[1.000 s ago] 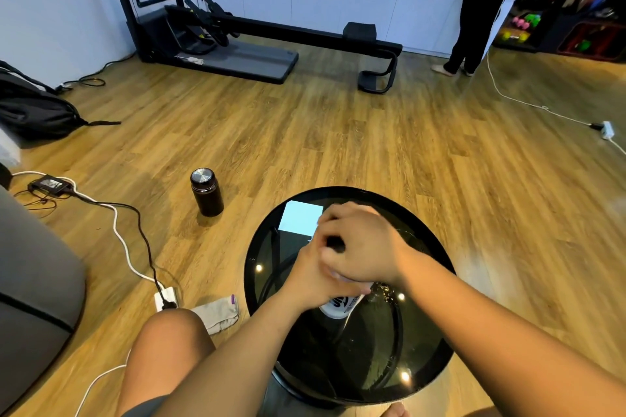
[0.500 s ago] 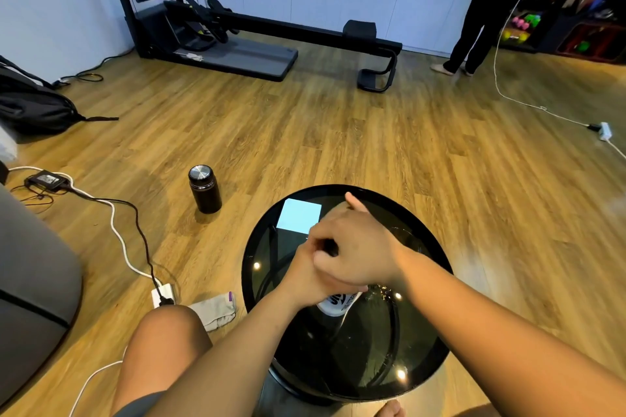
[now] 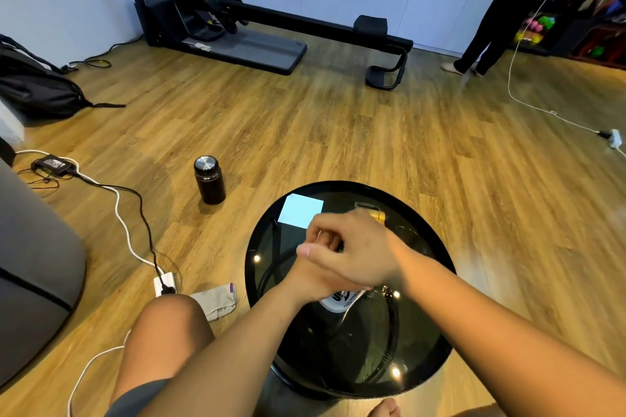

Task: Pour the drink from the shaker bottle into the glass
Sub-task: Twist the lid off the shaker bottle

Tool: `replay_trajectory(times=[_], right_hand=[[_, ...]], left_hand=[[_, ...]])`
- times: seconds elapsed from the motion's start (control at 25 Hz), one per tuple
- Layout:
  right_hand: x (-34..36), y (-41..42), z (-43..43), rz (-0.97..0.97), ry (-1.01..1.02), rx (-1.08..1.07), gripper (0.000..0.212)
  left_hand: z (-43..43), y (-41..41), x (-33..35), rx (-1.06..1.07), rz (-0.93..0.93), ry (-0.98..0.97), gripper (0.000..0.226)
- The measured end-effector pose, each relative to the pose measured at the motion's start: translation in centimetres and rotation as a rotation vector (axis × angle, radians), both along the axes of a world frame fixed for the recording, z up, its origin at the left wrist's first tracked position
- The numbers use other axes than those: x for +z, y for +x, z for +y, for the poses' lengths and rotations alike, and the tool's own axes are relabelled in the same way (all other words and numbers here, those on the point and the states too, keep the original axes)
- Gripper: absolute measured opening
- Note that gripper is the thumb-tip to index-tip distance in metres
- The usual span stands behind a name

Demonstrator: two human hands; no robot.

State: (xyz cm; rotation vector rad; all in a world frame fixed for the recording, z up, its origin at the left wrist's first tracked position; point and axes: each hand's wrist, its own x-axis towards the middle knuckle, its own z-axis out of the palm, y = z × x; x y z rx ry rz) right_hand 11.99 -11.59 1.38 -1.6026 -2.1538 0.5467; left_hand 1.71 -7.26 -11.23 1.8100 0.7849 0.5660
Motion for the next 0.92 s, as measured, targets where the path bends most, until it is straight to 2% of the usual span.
replay_trajectory(times=[0.04,0.08,0.12,0.16,0.2,0.24,0.32,0.4,0.48,0.52,0.56,0.6,0.64,0.68,0.72,0.8,0.92], right_hand=[[0.2,0.6,0.2,0.056,0.074,-0.064,0.037],[0.4,1.3,0.4,-0.003,0.140,-0.163,0.038],[0.6,2.1,0.6,-0.175,0.142,-0.276,0.043],[0.6,2.7,0.8,-0.371,0.062,-0.367,0.048],[0.5,3.0,0.9,-0.489,-0.039,-0.404,0.053],[0.3,2.8,1.0,-0.507,-0.102,-0.390,0.055],[0.1,1.5,1.0,-0.381,-0.083,-0.228,0.048],[-0.1,-0.1,0.4,-0.175,-0.066,-0.006,0.037],[0.2,-0.2,0.0,0.036,0.033,0.017,0.033],[0.4,0.4,0.2,0.052,0.127,-0.061,0.034],[0.6,1.2,0.4,-0.027,0.190,-0.179,0.037],[0.8,2.1,0.7,-0.204,0.168,-0.302,0.042],[0.9,2.8,1.0,-0.396,0.059,-0.399,0.048],[0.6,3.1,1.1,-0.497,-0.059,-0.434,0.051],[0.3,2.9,1.2,-0.508,-0.130,-0.412,0.052],[-0.2,1.6,1.3,-0.399,-0.118,-0.252,0.046],[0.4,0.6,1.1,-0.064,-0.096,-0.026,0.037]], left_hand=[[0.1,0.0,0.0,0.012,-0.005,-0.005,0.099],[0.2,-0.1,0.0,0.038,-0.001,-0.022,0.100],[0.3,-0.1,-0.1,0.067,0.004,-0.043,0.101],[0.3,-0.1,-0.2,0.086,0.003,-0.057,0.101],[0.4,-0.2,-0.3,0.090,0.004,-0.050,0.100],[0.4,-0.2,-0.2,0.084,0.008,-0.033,0.097],[0.2,-0.1,-0.2,0.063,0.002,-0.018,0.089],[-0.1,0.0,-0.2,0.020,-0.007,-0.008,0.082],[-0.1,0.0,-0.1,0.010,-0.009,0.002,0.088],[0.0,0.0,0.0,0.027,-0.007,-0.007,0.093],[0.1,-0.1,-0.1,0.052,-0.003,-0.027,0.097],[0.3,-0.1,-0.3,0.077,-0.003,-0.042,0.099],[0.3,-0.1,-0.3,0.091,-0.006,-0.047,0.099],[0.4,-0.1,-0.4,0.091,-0.006,-0.038,0.098],[0.4,-0.1,-0.3,0.085,-0.001,-0.026,0.098],[0.2,0.0,-0.4,0.070,-0.006,-0.011,0.096],[0.1,0.0,-0.6,0.048,-0.020,-0.036,0.090]])
